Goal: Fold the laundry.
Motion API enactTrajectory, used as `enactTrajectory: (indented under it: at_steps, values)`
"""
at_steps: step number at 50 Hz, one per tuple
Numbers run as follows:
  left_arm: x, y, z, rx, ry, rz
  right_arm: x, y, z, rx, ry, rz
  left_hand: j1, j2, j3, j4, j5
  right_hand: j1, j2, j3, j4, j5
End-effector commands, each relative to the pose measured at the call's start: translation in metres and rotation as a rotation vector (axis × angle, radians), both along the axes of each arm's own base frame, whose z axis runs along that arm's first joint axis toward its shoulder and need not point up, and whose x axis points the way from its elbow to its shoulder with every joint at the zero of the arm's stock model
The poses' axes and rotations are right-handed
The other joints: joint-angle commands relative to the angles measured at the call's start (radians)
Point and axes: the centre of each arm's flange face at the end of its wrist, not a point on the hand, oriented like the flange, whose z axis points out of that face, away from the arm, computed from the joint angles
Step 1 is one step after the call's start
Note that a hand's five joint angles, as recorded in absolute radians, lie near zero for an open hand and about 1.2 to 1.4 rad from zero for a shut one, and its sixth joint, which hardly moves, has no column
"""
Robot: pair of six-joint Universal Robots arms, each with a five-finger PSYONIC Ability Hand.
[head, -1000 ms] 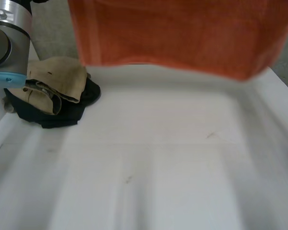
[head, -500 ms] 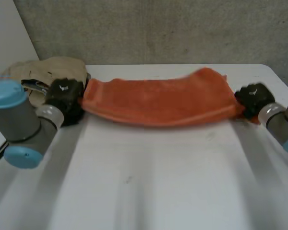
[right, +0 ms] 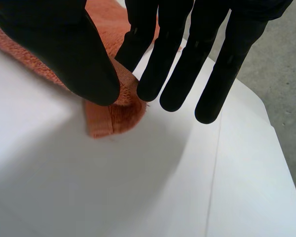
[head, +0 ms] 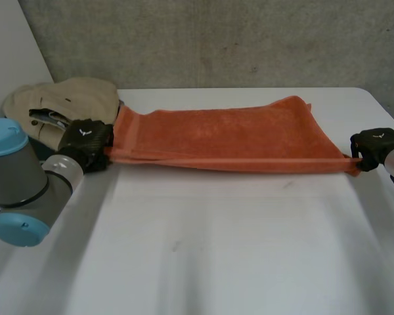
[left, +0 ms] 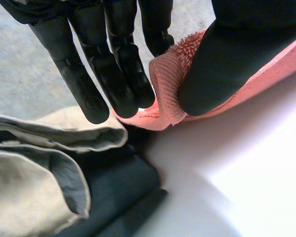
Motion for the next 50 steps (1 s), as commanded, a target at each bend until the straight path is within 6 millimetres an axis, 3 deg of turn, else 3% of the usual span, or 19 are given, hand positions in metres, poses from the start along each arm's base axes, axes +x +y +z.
enactTrajectory:
  at_steps: [1,9,13,14,16,18,21,29,32,33,36,37,40,41,45,48,50]
  values:
    - [0.001,0.032,-0.003,0.121,-0.032,-0.043,-0.01,0.017,0.01,0.043,0.067,0.033,0.233,0.198,0.204,0.196,0.234,0.268,0.211,0.209,0.202,0.237]
    - [0.028,0.077,0.002,0.311,-0.111,-0.048,-0.035,0.063,0.033,0.153,0.24,0.122,0.233,0.198,0.204,0.196,0.234,0.268,0.211,0.209,0.202,0.237]
    - [0.039,0.111,0.006,0.44,-0.199,-0.089,-0.049,0.106,0.038,0.362,0.344,0.158,0.233,0.198,0.204,0.196,0.234,0.268,0.211,0.209,0.202,0.237]
    - [0.042,0.125,0.006,0.496,-0.246,-0.121,-0.053,0.124,0.041,0.455,0.38,0.182,0.233,0.198,0.204,0.196,0.234,0.268,0.211,0.209,0.202,0.237]
    - [0.044,0.137,0.008,0.536,-0.293,-0.158,-0.056,0.139,0.044,0.525,0.409,0.21,0.233,0.198,0.204,0.196,0.234,0.268,0.211,0.209,0.202,0.237]
    - [0.046,0.147,0.009,0.575,-0.344,-0.205,-0.058,0.144,0.046,0.504,0.459,0.24,0.233,0.198,0.204,0.196,0.234,0.268,0.211,0.209,0.202,0.237]
    - [0.044,0.146,0.01,0.547,-0.377,-0.238,-0.056,0.14,0.043,0.454,0.479,0.242,0.233,0.198,0.204,0.196,0.234,0.268,0.211,0.209,0.202,0.237]
    - [0.014,0.098,0.002,0.379,-0.323,-0.19,-0.029,0.112,0.027,0.327,0.437,0.226,0.233,0.198,0.204,0.196,0.234,0.268,0.211,0.209,0.202,0.237]
    - [0.001,0.068,0.002,0.292,-0.283,-0.143,-0.015,0.094,0.031,0.221,0.395,0.199,0.233,0.198,0.204,0.196,0.234,0.268,0.211,0.209,0.202,0.237]
    - [-0.005,0.05,0.007,0.232,-0.262,-0.119,-0.009,0.082,0.037,0.148,0.376,0.179,0.233,0.198,0.204,0.196,0.234,0.268,0.211,0.209,0.202,0.237]
    - [-0.015,0.021,0.021,0.115,-0.222,-0.095,0.001,0.061,0.053,0.012,0.346,0.152,0.233,0.198,0.204,0.196,0.234,0.268,0.211,0.209,0.202,0.237]
    - [-0.02,0.0,0.038,0.012,-0.19,-0.077,0.007,0.046,0.071,-0.103,0.325,0.129,0.233,0.198,0.204,0.196,0.234,0.268,0.211,0.209,0.202,0.237]
    - [-0.027,-0.026,0.078,-0.172,-0.127,-0.057,0.014,0.025,0.109,-0.3,0.277,0.077,0.233,0.198,0.204,0.196,0.234,0.268,0.211,0.209,0.202,0.237]
    - [-0.03,-0.038,0.108,-0.302,-0.074,-0.042,0.017,0.012,0.139,-0.448,0.22,0.032,0.233,0.198,0.204,0.196,0.234,0.268,0.211,0.209,0.202,0.237]
    - [-0.026,-0.056,0.184,-0.608,0.106,0.001,0.014,-0.003,0.213,-0.806,0.008,-0.06,0.233,0.198,0.204,0.196,0.234,0.268,0.211,0.209,0.202,0.237]
    - [-0.02,-0.06,0.222,-0.742,0.274,0.024,0.013,-0.004,0.244,-0.979,-0.119,-0.052,0.233,0.198,0.204,0.196,0.234,0.268,0.211,0.209,0.202,0.237]
    - [-0.019,-0.06,0.225,-0.733,0.318,0.029,0.014,-0.004,0.247,-0.991,-0.127,-0.04,0.233,0.198,0.204,0.196,0.234,0.268,0.211,0.209,0.202,0.237]
